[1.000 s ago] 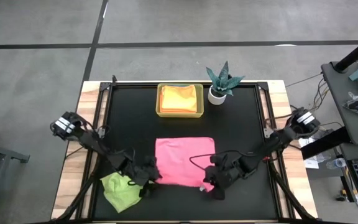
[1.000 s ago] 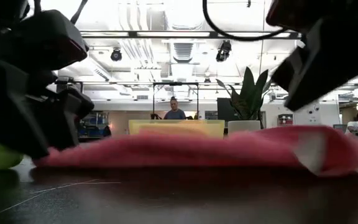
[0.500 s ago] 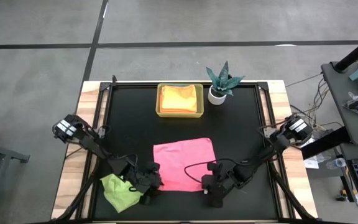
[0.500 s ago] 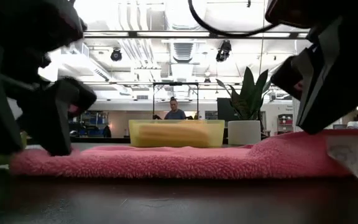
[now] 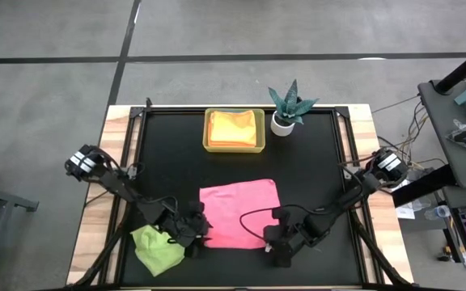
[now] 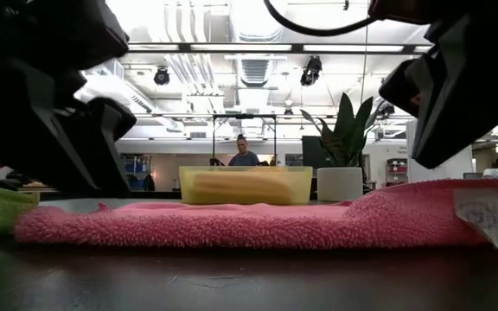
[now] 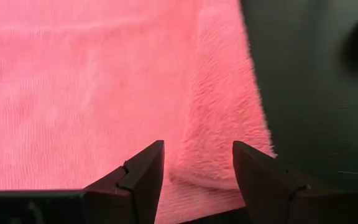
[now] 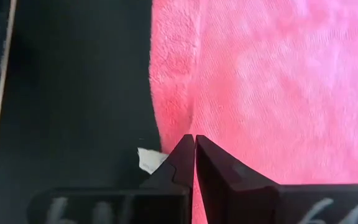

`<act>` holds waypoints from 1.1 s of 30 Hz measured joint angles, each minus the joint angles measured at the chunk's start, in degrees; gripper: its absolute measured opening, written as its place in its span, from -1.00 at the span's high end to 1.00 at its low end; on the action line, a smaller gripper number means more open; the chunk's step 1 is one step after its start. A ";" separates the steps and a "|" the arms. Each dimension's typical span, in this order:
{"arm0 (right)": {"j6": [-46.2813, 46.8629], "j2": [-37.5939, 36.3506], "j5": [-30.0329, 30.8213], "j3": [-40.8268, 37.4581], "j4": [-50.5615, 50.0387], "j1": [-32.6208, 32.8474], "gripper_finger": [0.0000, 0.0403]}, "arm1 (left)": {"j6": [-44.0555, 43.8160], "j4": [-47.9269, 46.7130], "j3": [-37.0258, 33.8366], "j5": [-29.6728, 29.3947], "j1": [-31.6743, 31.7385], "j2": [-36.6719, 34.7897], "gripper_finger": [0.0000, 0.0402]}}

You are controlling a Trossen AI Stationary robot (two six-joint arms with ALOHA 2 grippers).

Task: Fold microfiber towels
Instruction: Fold the pink microfiber cloth

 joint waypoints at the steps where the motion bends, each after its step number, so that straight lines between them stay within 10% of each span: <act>1: 0.80 -0.02 0.00 0.00 -0.50 0.16 0.95 | -0.70 -0.02 -0.04 0.00 0.29 0.37 0.13; 10: 6.57 -0.13 -3.06 0.00 -2.61 1.97 0.95 | -3.80 -0.10 -0.13 -0.02 0.73 2.83 0.15; 23: 10.01 0.24 -4.04 -0.11 -2.01 2.56 0.95 | -1.78 0.08 0.87 -0.11 0.71 2.59 0.94; 33: 10.02 0.60 -4.07 -0.12 -2.21 3.34 0.95 | 1.26 0.05 1.09 -0.15 0.32 -1.63 0.99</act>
